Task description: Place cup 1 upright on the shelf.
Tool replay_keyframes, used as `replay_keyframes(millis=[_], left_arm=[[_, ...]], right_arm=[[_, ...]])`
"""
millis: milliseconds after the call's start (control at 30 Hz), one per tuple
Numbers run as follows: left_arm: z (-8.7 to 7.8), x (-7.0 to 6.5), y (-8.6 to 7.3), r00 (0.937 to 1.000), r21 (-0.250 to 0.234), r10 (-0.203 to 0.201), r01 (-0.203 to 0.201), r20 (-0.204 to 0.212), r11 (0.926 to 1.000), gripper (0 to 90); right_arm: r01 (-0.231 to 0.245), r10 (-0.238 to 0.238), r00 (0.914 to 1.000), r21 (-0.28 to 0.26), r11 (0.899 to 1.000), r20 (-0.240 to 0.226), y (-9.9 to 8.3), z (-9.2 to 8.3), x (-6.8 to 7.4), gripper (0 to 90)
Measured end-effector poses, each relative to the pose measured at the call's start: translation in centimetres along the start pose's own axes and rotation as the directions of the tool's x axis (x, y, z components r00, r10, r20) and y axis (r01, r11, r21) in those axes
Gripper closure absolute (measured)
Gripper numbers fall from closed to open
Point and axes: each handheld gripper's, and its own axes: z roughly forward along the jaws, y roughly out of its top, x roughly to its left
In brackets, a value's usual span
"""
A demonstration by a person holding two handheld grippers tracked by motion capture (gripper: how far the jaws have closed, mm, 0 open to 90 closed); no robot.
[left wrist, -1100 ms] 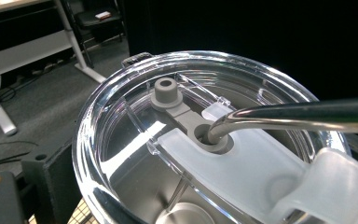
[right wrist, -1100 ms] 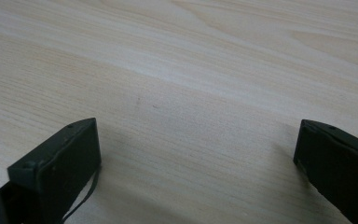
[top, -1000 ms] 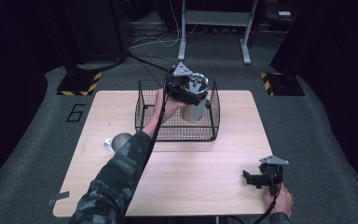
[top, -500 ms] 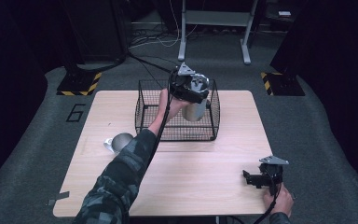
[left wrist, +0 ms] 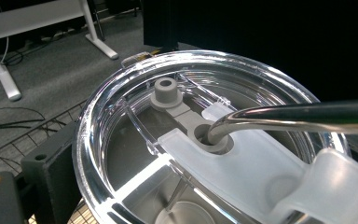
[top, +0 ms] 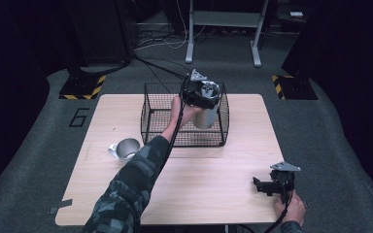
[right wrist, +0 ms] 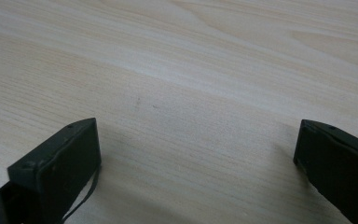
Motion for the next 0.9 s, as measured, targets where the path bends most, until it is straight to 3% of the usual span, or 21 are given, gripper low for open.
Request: replay_keyframes(millis=[400,567,900], left_arm=[[2.0,0.0,-1.5,0.9998,0.038,-0.022,0.022,0.001,0.999,3.6],[2.7,0.2,-2.1,0.9987,0.04,-0.05,0.05,-0.007,0.9979,3.6],[3.9,0.1,-3.0,0.9991,0.082,-0.041,0.042,-0.013,0.9958,3.6]], right_arm=[[0.001,-0.001,1.0,0.0,1.0,0.0,0.0,0.0,0.0,0.0],[0.0,0.0,1.0,0.0,1.0,0.0,0.0,0.0,0.0,0.0],[0.0,0.0,1.0,0.0,1.0,0.0,0.0,0.0,0.0,0.0]])
